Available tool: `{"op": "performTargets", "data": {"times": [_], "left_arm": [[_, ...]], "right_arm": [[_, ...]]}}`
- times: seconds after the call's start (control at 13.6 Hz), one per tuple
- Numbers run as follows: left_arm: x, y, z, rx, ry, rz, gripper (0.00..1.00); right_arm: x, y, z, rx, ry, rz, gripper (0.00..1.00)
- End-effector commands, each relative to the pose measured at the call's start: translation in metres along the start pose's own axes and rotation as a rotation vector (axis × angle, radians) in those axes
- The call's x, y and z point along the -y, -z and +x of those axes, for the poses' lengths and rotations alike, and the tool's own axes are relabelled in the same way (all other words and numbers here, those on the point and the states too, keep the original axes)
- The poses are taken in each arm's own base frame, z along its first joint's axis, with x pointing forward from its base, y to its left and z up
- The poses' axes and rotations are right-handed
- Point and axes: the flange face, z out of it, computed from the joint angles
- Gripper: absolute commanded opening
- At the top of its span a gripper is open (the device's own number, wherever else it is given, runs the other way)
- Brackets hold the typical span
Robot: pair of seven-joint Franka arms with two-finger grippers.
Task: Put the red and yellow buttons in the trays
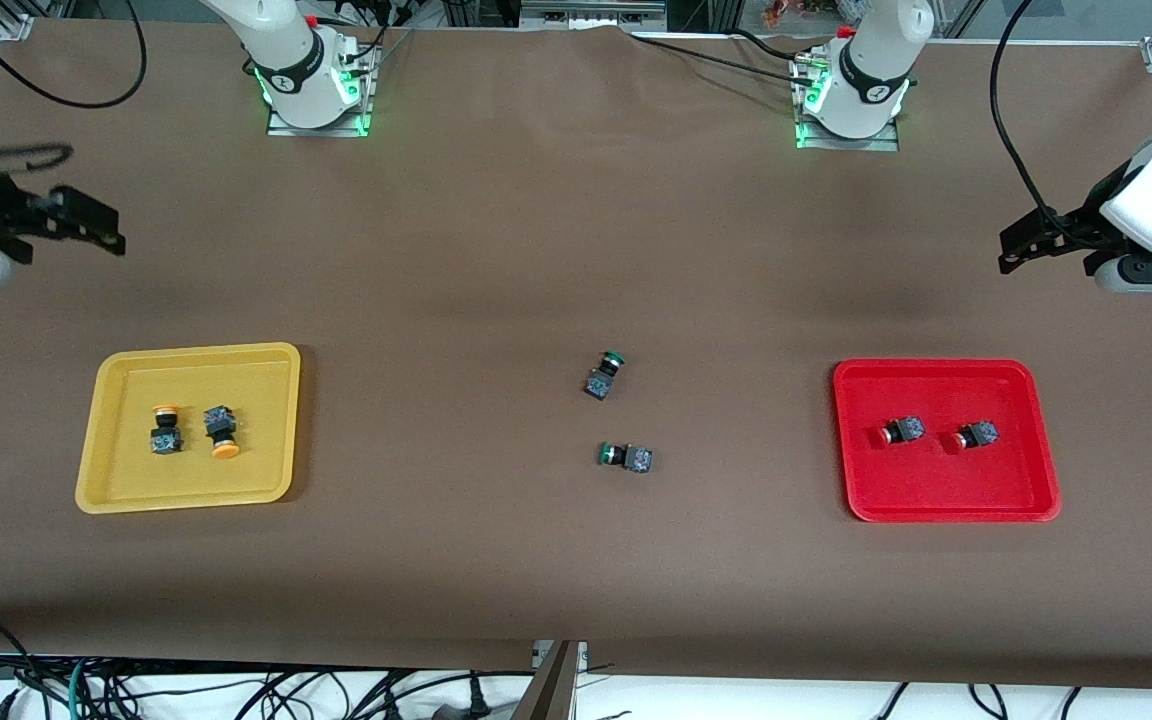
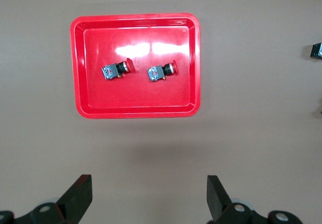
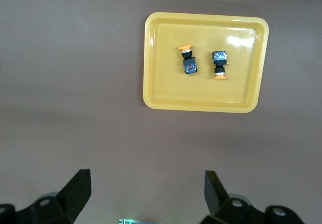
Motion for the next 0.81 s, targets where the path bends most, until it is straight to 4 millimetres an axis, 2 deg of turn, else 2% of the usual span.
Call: {"op": "performTargets", "data": {"times": [0.0, 0.07, 0.22, 0.37, 0.74], "left_arm": [[0.001, 0.005, 0.005, 0.003, 0.014, -0.015, 1.0], [0.0, 0.004, 0.006, 0.0, 0.016, -0.016, 1.0], [0.001, 0.003, 0.008, 0.005, 0.019, -0.02, 1.0], [0.001, 0.004, 0.009, 0.002, 0.019, -0.021, 1.0], [-0.001, 0.002, 0.009, 0.006, 0.013, -0.021, 1.0]], "right_arm": [[0.005, -0.006, -0.02, 0.012, 0.007, -0.005, 1.0], [0.003, -0.011, -0.014, 0.021, 0.008, -0.005, 1.0], [0.003, -0.004, -0.011, 0.013, 0.005, -0.016, 1.0], [0.002, -0.009, -0.007, 0.022, 0.004, -0.012, 1.0], [0.0, -0.01, -0.006, 0.019, 0.003, -0.012, 1.0]]}}
